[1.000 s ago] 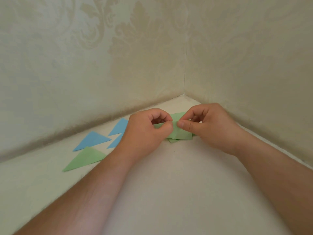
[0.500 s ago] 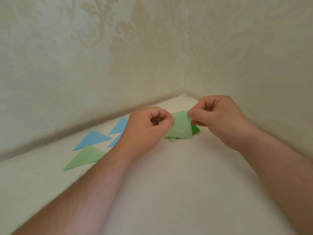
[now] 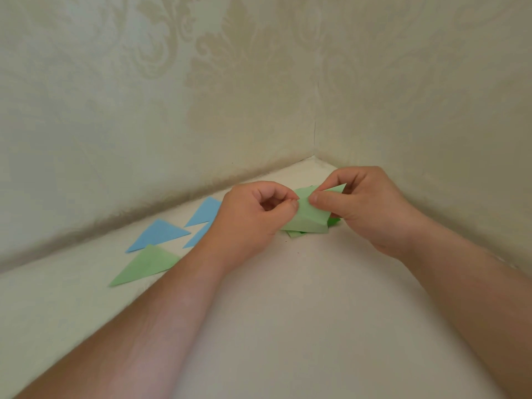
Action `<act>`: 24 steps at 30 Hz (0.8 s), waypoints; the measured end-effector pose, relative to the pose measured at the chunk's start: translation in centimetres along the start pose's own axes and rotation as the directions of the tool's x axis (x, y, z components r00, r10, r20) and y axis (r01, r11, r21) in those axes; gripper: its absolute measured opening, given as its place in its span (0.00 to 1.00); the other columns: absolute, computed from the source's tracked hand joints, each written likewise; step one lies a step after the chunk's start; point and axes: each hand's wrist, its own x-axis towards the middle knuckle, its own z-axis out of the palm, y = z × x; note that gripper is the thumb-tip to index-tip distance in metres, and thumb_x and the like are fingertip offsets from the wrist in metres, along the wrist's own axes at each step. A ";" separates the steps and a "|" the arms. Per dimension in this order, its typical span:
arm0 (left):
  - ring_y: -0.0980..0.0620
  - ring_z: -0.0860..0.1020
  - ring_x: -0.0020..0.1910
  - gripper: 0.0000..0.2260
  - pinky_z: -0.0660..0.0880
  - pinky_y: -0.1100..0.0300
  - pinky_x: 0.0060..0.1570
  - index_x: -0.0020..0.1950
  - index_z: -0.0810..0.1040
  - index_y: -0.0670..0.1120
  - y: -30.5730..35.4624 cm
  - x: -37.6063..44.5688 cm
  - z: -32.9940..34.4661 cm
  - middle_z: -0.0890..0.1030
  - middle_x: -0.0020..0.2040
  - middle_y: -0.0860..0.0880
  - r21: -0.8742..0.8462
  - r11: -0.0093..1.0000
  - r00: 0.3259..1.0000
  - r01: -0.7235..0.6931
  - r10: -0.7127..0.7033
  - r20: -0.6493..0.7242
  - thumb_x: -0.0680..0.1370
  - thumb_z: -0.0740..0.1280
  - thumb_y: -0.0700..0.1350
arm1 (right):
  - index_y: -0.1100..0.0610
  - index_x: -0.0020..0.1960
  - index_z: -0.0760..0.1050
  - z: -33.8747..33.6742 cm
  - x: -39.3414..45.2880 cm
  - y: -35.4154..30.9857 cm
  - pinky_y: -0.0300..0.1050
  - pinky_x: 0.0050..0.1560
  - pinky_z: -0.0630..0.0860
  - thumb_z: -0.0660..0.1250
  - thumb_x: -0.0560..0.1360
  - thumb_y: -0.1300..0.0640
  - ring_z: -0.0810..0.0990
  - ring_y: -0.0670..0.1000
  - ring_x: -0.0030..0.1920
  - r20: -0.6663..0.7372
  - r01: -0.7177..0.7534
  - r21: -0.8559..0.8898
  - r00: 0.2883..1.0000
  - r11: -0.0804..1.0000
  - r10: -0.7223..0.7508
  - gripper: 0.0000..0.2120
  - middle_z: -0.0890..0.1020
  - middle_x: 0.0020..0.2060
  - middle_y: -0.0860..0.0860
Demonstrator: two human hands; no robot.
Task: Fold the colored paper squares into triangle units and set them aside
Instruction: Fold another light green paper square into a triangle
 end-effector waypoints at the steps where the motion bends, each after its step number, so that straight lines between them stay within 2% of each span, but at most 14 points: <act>1: 0.56 0.71 0.34 0.06 0.69 0.64 0.35 0.42 0.85 0.50 0.0 0.0 0.0 0.77 0.35 0.56 -0.002 1.000 1.000 -0.003 0.003 0.003 0.78 0.72 0.43 | 0.56 0.37 0.84 0.1 0.0 0.0 0.52 0.40 0.65 0.77 0.73 0.62 0.69 0.57 0.35 0.002 0.000 0.002 1.000 1.000 0.000 0.07 0.74 0.32 0.60; 5: 0.57 0.75 0.36 0.05 0.70 0.66 0.35 0.42 0.86 0.51 0.0 0.1 -0.1 0.83 0.38 0.52 -0.042 0.999 0.999 0.018 -0.019 -0.026 0.78 0.73 0.45 | 0.55 0.36 0.84 0.1 0.0 -0.2 0.55 0.41 0.71 0.76 0.73 0.62 0.73 0.57 0.35 -0.018 0.004 0.027 1.000 1.000 -0.003 0.08 0.75 0.34 0.65; 8: 0.57 0.73 0.35 0.05 0.69 0.67 0.33 0.42 0.86 0.52 -0.2 0.2 -0.2 0.83 0.39 0.51 -0.011 0.999 0.999 0.039 -0.039 -0.035 0.78 0.73 0.48 | 0.54 0.36 0.84 0.0 0.1 -0.4 0.60 0.46 0.78 0.77 0.71 0.60 0.77 0.60 0.39 -0.032 -0.009 0.077 0.999 0.997 0.011 0.06 0.76 0.41 0.75; 11: 0.58 0.71 0.33 0.06 0.68 0.68 0.32 0.43 0.85 0.51 -0.2 0.2 -0.3 0.81 0.38 0.51 0.017 1.000 1.000 0.019 -0.019 -0.010 0.79 0.72 0.48 | 0.55 0.35 0.83 0.0 0.1 -0.3 0.55 0.45 0.75 0.75 0.73 0.64 0.77 0.59 0.40 -0.045 -0.018 0.107 0.999 0.994 0.023 0.10 0.76 0.43 0.76; 13: 0.59 0.72 0.33 0.06 0.68 0.69 0.33 0.43 0.85 0.51 -0.2 0.1 -0.2 0.81 0.38 0.54 0.018 1.000 1.000 -0.013 0.014 -0.019 0.79 0.72 0.47 | 0.57 0.35 0.81 -0.1 0.1 -0.3 0.52 0.45 0.76 0.73 0.74 0.66 0.78 0.58 0.41 -0.036 -0.047 0.136 0.998 0.990 0.053 0.10 0.78 0.41 0.73; 15: 0.61 0.75 0.36 0.03 0.70 0.69 0.38 0.47 0.84 0.53 -0.1 0.0 -0.1 0.81 0.39 0.59 0.004 0.998 0.997 -0.065 0.065 -0.031 0.79 0.72 0.45 | 0.58 0.36 0.79 -0.3 0.2 -0.5 0.50 0.43 0.78 0.72 0.75 0.66 0.80 0.56 0.41 -0.012 -0.093 0.178 0.995 0.980 0.096 0.10 0.80 0.40 0.64; 17: 0.60 0.80 0.41 0.11 0.76 0.62 0.46 0.53 0.83 0.56 -0.3 0.0 -0.1 0.82 0.44 0.60 0.037 0.988 0.989 -0.150 0.150 -0.006 0.77 0.74 0.41 | 0.57 0.35 0.77 -0.5 0.3 -0.5 0.48 0.44 0.77 0.71 0.75 0.65 0.80 0.55 0.41 -0.003 -0.131 0.218 0.991 0.967 0.135 0.11 0.81 0.39 0.58; 18: 0.58 0.82 0.45 0.14 0.78 0.58 0.51 0.54 0.82 0.57 -0.5 0.0 -0.2 0.83 0.46 0.60 0.095 0.974 0.978 -0.207 0.207 0.014 0.75 0.75 0.39 | 0.56 0.35 0.76 -0.6 0.3 -0.4 0.49 0.45 0.77 0.71 0.75 0.65 0.80 0.55 0.42 0.004 -0.149 0.237 0.988 0.960 0.153 0.11 0.81 0.39 0.56; 20: 0.56 0.83 0.50 0.15 0.78 0.55 0.57 0.53 0.83 0.57 -0.6 -0.2 0.0 0.84 0.47 0.60 0.191 0.937 0.956 -0.292 0.292 0.031 0.75 0.75 0.38 | 0.54 0.35 0.76 -0.7 0.3 -0.5 0.52 0.47 0.75 0.70 0.75 0.64 0.79 0.55 0.42 0.030 -0.195 0.275 0.981 0.942 0.194 0.12 0.81 0.39 0.55; 24: 0.55 0.83 0.50 0.13 0.78 0.53 0.56 0.54 0.83 0.60 -0.4 -0.2 0.0 0.84 0.48 0.64 0.175 0.926 0.936 -0.335 0.349 -0.053 0.77 0.76 0.42 | 0.55 0.42 0.78 -0.6 0.1 -0.8 0.48 0.44 0.75 0.68 0.77 0.62 0.78 0.52 0.34 0.157 -0.365 0.348 0.931 0.863 0.330 0.05 0.80 0.38 0.54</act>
